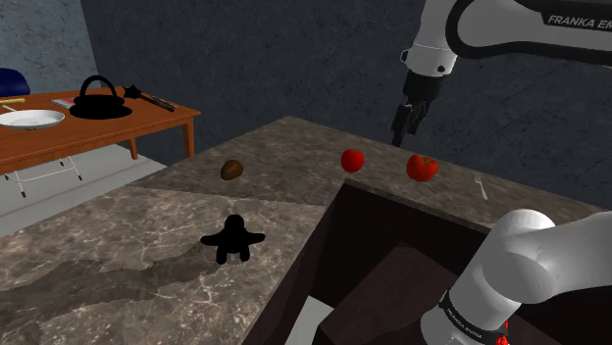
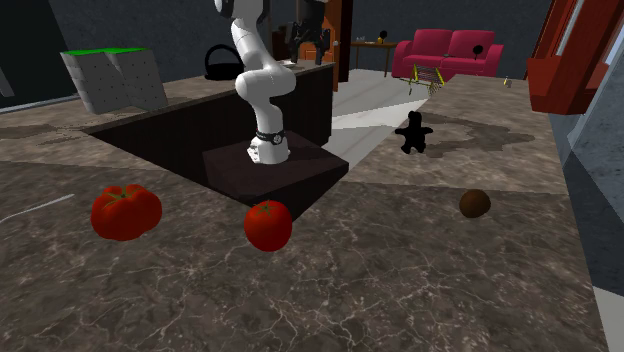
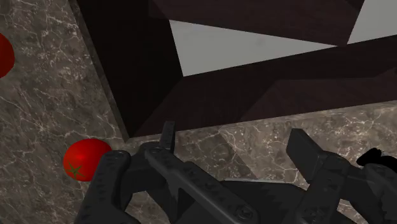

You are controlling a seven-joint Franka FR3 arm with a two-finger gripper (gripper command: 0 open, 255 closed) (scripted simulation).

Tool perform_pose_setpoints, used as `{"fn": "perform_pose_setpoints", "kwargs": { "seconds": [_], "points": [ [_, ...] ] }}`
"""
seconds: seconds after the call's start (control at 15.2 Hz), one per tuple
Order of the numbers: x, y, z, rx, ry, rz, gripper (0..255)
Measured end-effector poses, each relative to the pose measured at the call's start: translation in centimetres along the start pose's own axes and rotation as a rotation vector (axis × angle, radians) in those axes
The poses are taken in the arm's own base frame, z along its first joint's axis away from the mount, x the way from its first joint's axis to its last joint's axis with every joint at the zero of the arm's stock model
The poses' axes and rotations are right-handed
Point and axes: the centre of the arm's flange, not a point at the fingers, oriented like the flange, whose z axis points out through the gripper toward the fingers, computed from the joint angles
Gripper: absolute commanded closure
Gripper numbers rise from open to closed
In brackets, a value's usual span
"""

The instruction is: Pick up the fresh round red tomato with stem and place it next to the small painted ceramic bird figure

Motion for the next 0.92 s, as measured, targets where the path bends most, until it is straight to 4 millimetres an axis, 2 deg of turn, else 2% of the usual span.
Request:
{"fn": "perform_pose_setpoints", "kwargs": {
  "seconds": [0.13,0.33,0.53,0.92],
  "points": [
    [0.2,0.5,0.4,0.003,0.006,0.003,0],
    [1.1,3.0,1.9,0.017,0.040,0.018,0],
    [2.8,5.8,4.4,0.033,0.079,0.036,0],
    [4.7,11.4,9.3,0.067,0.162,0.070,0]
  ]
}}
